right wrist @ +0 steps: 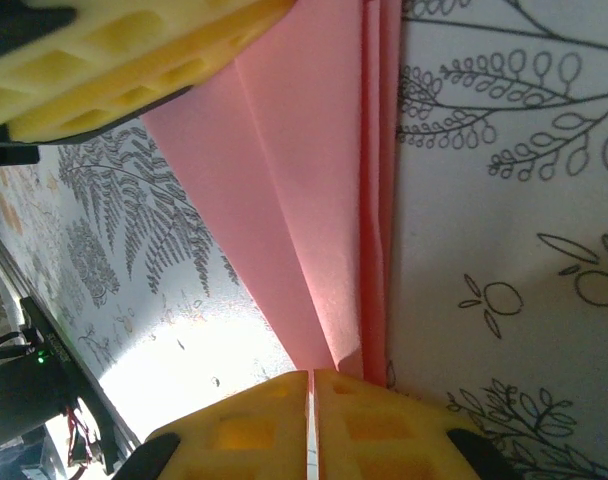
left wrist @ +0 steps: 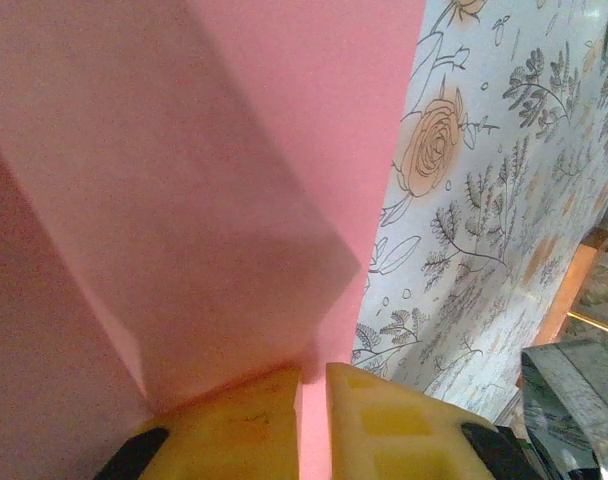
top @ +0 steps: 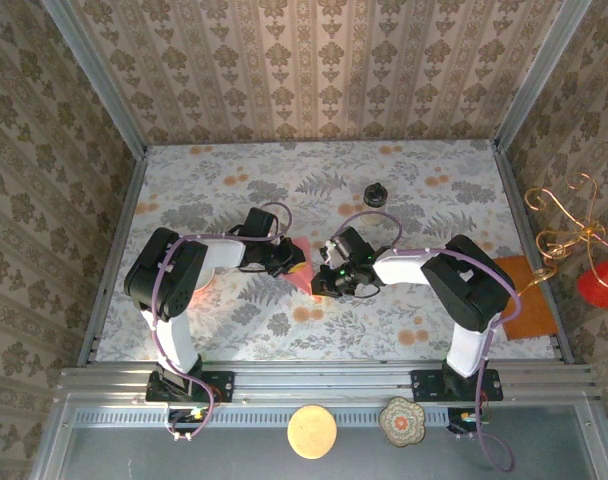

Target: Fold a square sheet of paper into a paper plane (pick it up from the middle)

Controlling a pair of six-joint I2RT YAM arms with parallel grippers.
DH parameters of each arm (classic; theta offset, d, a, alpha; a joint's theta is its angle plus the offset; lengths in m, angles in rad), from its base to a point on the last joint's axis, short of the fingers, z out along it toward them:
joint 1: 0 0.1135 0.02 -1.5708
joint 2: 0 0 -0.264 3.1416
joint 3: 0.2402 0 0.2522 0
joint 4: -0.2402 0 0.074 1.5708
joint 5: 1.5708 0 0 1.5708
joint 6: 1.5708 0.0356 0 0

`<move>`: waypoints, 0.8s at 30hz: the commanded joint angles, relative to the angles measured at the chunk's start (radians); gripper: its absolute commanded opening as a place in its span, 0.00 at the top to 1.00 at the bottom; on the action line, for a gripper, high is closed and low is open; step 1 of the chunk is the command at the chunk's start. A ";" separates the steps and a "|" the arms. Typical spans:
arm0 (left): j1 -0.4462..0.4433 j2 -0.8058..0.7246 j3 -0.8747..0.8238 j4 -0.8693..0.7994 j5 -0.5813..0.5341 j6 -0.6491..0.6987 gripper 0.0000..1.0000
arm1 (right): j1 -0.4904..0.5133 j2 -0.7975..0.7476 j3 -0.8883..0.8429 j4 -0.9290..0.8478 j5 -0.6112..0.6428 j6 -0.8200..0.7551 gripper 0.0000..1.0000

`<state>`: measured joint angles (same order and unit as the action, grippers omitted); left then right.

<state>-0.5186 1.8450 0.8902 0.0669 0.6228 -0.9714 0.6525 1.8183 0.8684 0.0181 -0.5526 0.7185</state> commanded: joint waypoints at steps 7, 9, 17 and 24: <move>-0.006 -0.009 0.029 -0.019 0.014 0.023 0.83 | 0.005 0.041 -0.025 -0.065 0.015 -0.012 0.88; -0.004 -0.006 0.033 -0.020 0.014 0.025 0.83 | 0.006 0.040 -0.026 -0.071 0.020 -0.016 0.87; 0.002 0.001 0.060 -0.047 0.009 0.051 0.84 | -0.001 0.028 -0.047 -0.085 0.025 -0.028 0.88; 0.004 0.035 0.072 -0.061 0.006 0.060 0.84 | -0.008 0.004 -0.051 -0.074 0.020 -0.027 0.88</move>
<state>-0.5167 1.8549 0.9398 0.0338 0.6285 -0.9440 0.6495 1.8229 0.8551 0.0261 -0.5537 0.7097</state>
